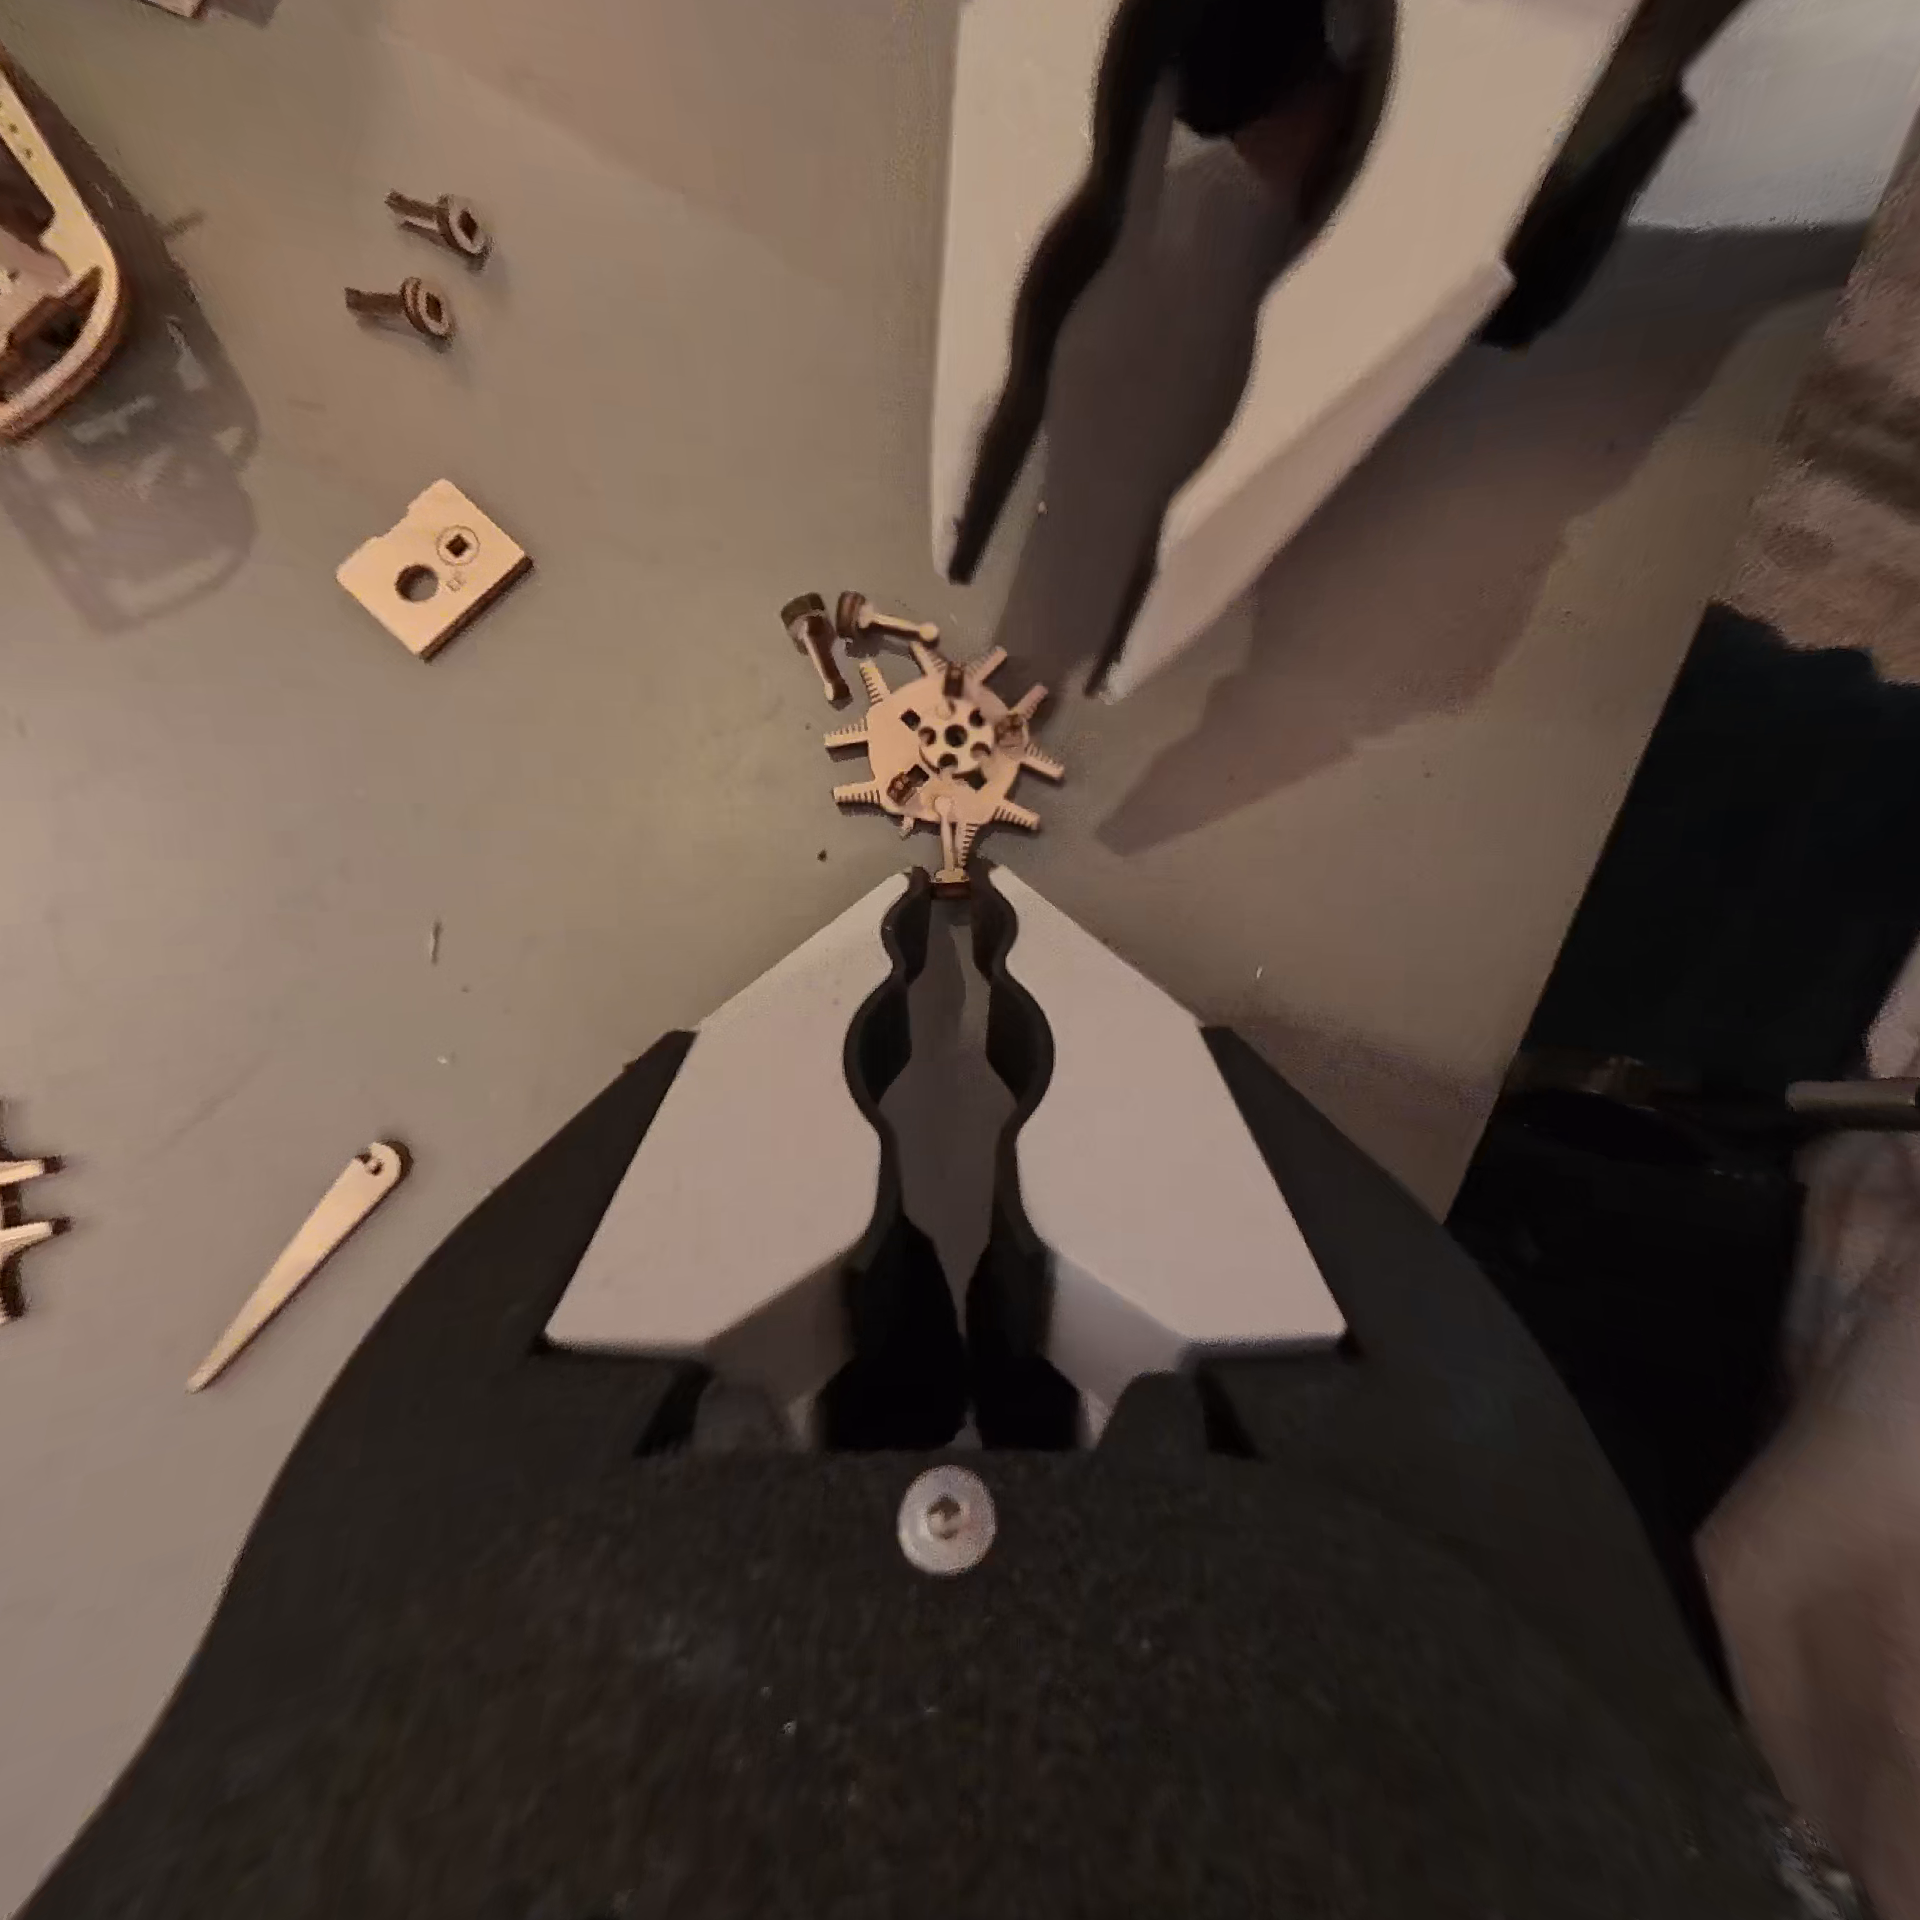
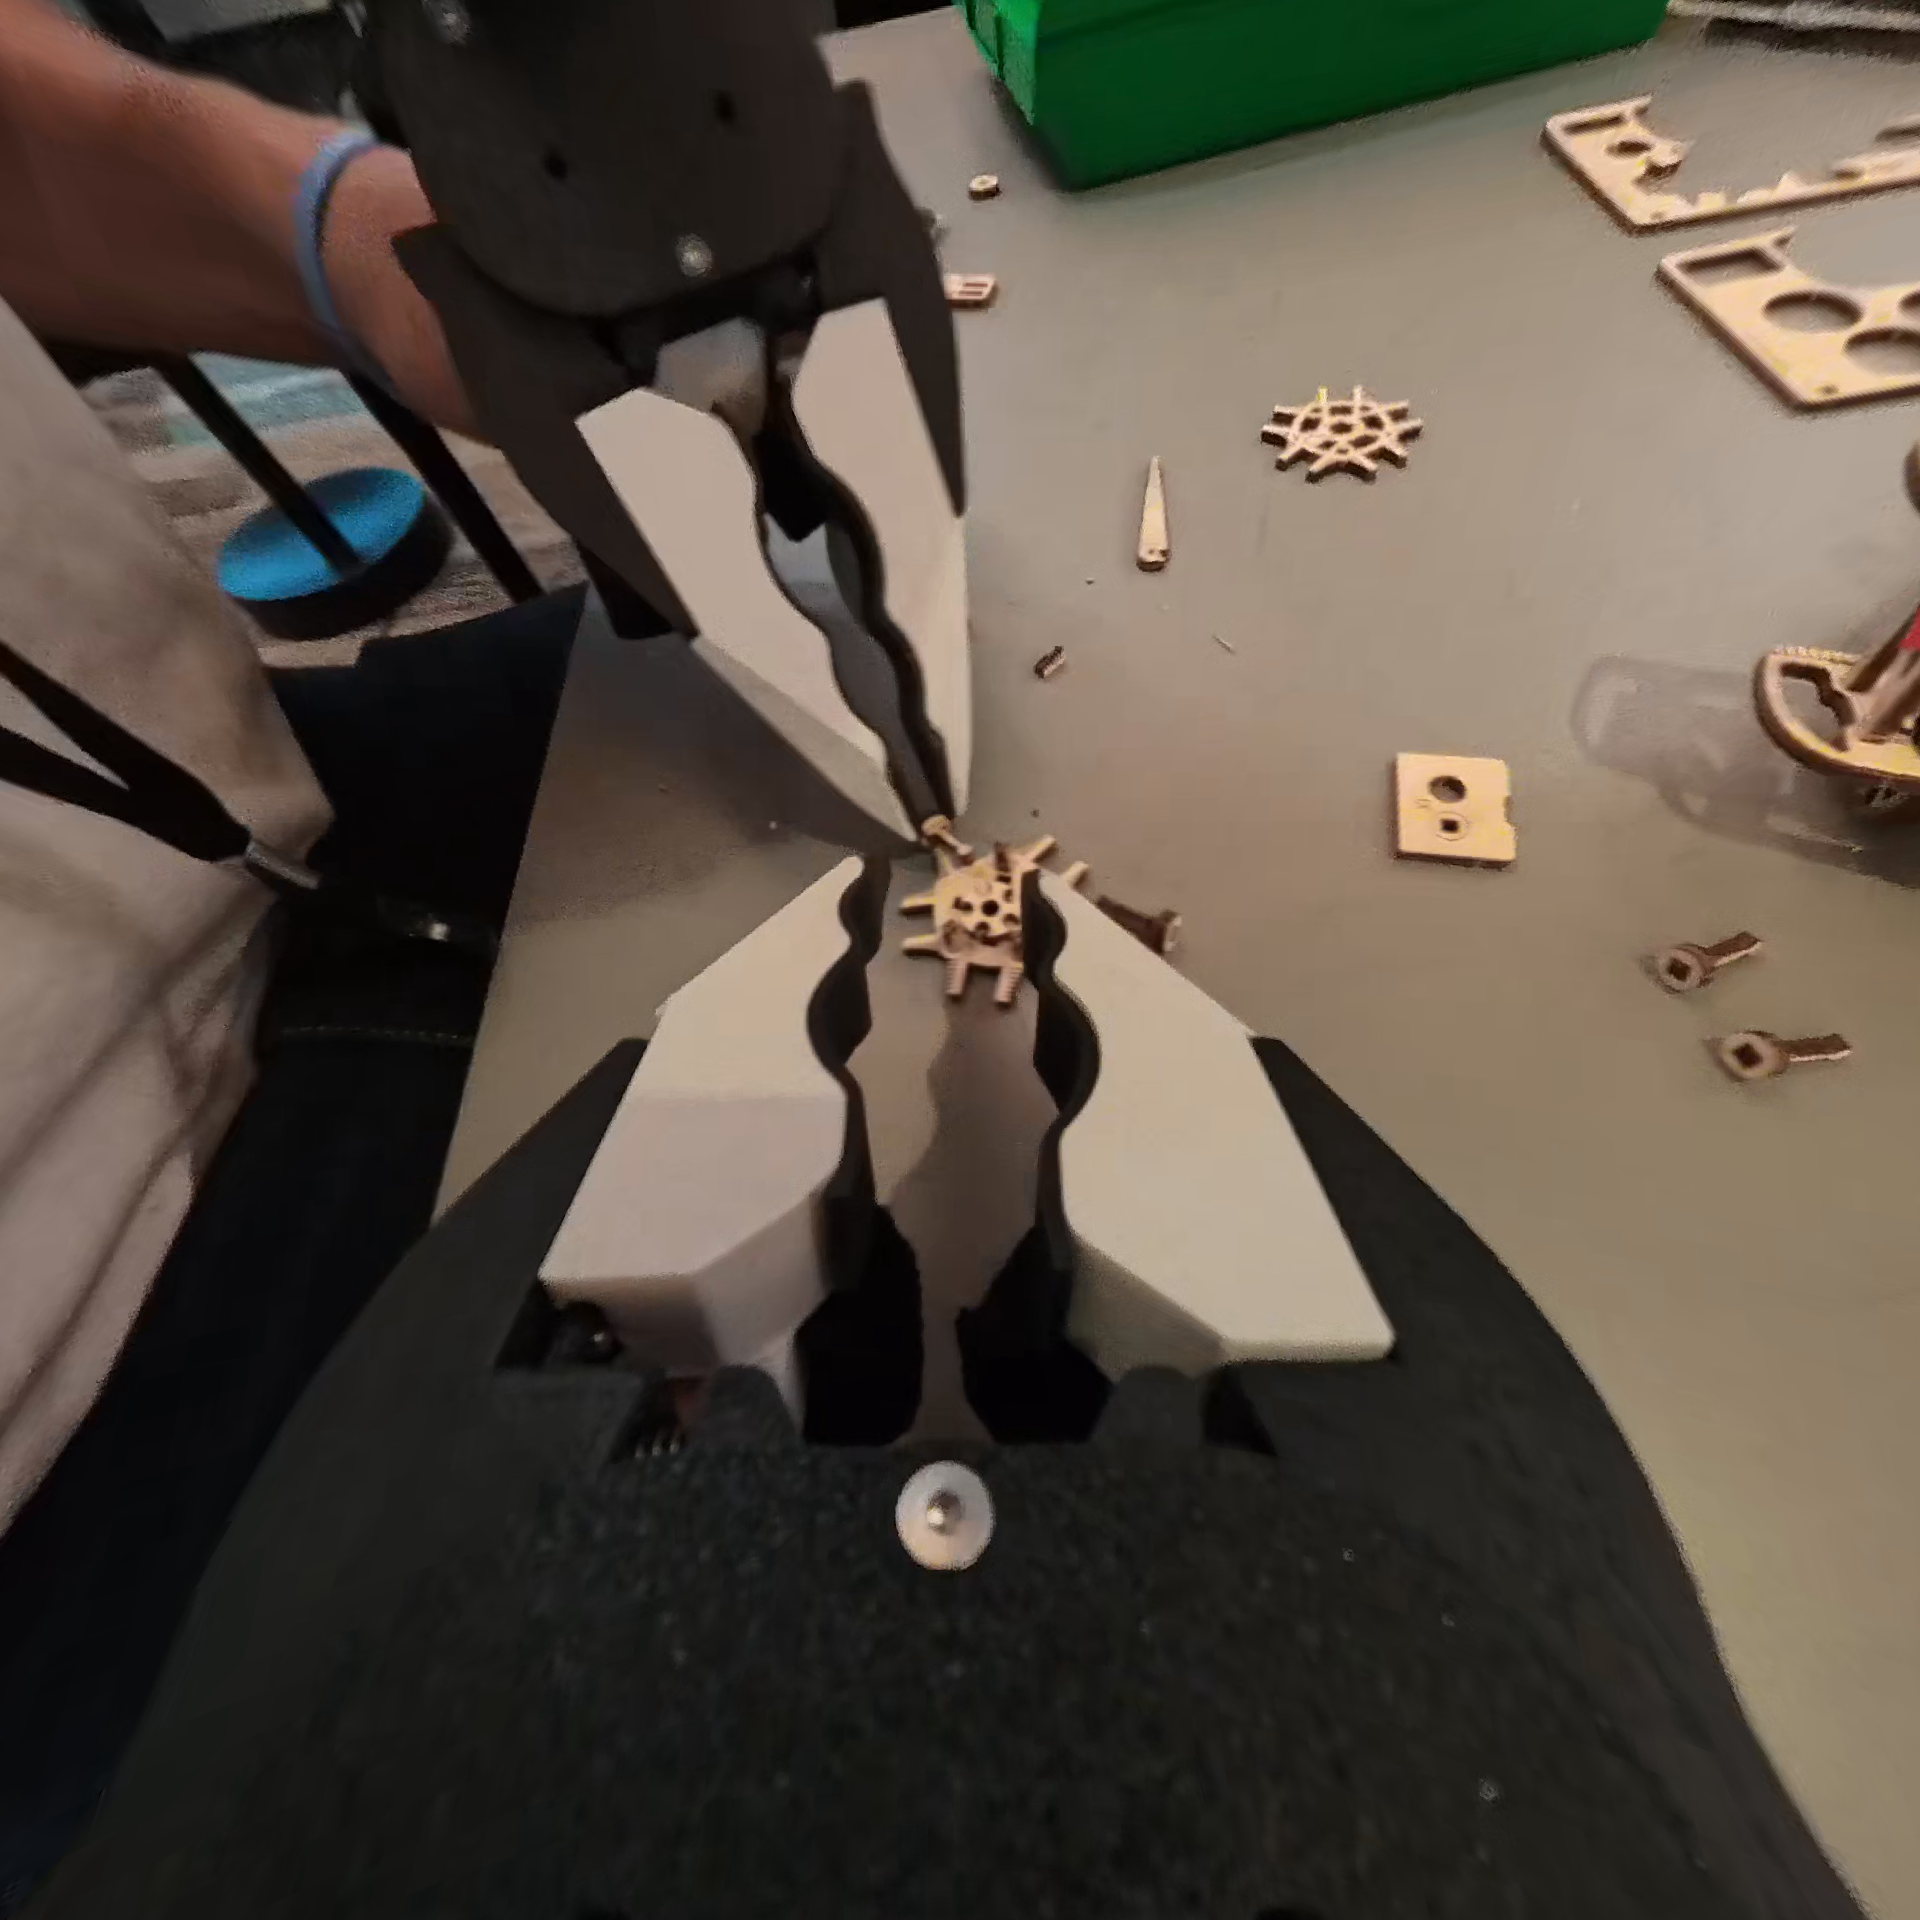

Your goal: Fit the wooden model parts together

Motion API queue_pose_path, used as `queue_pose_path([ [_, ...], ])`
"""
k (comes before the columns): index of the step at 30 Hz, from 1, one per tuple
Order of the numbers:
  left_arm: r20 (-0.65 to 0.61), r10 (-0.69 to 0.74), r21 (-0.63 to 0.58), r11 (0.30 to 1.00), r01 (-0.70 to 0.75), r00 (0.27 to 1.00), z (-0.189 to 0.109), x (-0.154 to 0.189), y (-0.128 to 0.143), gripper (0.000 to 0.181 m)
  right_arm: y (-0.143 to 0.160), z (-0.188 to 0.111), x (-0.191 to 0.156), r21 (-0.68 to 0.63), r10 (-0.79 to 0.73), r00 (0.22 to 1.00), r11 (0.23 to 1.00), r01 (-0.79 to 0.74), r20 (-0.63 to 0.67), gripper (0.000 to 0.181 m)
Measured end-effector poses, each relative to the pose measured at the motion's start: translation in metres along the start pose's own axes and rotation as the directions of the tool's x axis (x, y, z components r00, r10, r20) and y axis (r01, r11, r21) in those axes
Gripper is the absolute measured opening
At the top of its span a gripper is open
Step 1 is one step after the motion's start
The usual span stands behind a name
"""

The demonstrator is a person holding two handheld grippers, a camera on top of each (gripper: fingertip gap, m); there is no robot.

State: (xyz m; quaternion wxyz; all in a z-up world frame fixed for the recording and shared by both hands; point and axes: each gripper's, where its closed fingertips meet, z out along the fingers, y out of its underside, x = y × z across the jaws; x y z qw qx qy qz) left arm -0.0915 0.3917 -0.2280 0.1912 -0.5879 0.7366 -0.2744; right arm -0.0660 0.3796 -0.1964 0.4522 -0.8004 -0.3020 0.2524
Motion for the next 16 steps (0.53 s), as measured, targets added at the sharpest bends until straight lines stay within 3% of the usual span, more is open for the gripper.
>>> queue_pose_path([
  [5, 0.055, 0.123, -0.067, 0.991, -0.119, 0.991, 0.001, -0.002, -0.003, 0.005, 0.003, 0.004, -0.014, -0.020, -0.124, 0.986, 0.992, 0.122, -0.111, 0.026],
  [9, 0.018, 0.224, -0.151, 0.964, -0.219, 0.974, 0.002, -0.001, -0.001, 0.005, 0.018, 0.013, -0.019, -0.130, -0.160, 0.983, 0.980, 0.148, -0.090, 0.033],
  [16, -0.006, 0.275, -0.176, 0.946, -0.272, 0.961, 0.001, -0.004, -0.013, 0.005, 0.020, 0.019, -0.019, -0.161, -0.198, 0.973, 0.971, 0.178, -0.117, 0.038],
])
